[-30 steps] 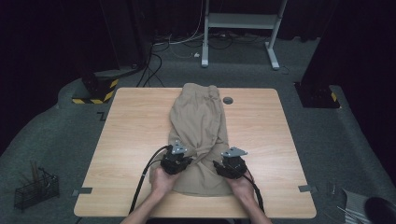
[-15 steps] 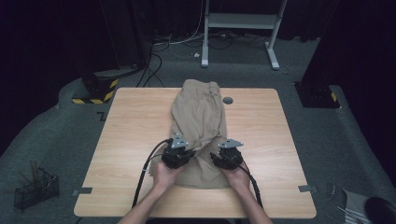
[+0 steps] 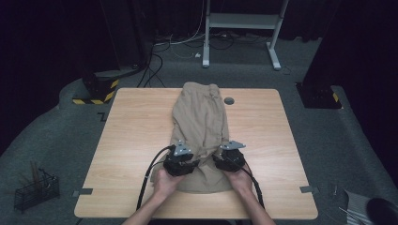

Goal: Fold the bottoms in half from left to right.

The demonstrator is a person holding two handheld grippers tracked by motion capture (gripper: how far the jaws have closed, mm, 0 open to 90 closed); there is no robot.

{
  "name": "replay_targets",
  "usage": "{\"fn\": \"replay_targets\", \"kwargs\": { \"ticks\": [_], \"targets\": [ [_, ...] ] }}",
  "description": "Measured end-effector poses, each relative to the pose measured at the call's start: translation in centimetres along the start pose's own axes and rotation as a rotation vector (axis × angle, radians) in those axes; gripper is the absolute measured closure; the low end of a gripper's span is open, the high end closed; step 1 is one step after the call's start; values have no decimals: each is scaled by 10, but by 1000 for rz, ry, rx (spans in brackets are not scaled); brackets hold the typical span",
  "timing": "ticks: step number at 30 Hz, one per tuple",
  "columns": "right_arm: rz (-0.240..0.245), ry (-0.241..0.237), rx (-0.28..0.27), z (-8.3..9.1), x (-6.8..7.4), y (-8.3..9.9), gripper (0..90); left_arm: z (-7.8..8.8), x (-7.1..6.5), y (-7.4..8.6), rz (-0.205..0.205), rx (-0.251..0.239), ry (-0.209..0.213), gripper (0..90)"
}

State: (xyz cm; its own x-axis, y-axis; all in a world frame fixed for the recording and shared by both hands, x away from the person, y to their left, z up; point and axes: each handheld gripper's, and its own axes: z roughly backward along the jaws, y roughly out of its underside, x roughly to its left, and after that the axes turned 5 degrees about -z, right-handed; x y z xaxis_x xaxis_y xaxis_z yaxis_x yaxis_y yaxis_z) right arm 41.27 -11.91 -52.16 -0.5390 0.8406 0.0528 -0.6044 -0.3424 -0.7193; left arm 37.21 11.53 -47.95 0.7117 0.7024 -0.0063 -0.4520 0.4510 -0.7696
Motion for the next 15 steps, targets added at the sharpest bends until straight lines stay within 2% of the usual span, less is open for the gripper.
{"fn": "replay_targets", "kwargs": {
  "ticks": [4,5,6,8,9,10,11,15],
  "targets": [
    [-24,8,16,6,-4,1,446,14,6,0,-8,-18,-43,517],
    [-36,3,14,13,-7,1,453,22,13,2,4,-30,-63,498],
    [-36,3,14,13,-7,1,453,22,13,2,4,-30,-63,492],
    [-48,6,-2,25,-13,1,493,31,26,6,51,-46,-81,484],
    [-48,6,-2,25,-13,1,493,31,26,6,51,-46,-81,480],
    [-50,9,-1,30,-14,1,497,33,30,7,69,-48,-86,480],
    [-47,9,-15,37,-17,-1,507,36,36,11,87,-47,-105,471],
    [-60,-8,-60,50,-18,-9,514,40,46,19,121,-37,-129,446]
  ]
}}
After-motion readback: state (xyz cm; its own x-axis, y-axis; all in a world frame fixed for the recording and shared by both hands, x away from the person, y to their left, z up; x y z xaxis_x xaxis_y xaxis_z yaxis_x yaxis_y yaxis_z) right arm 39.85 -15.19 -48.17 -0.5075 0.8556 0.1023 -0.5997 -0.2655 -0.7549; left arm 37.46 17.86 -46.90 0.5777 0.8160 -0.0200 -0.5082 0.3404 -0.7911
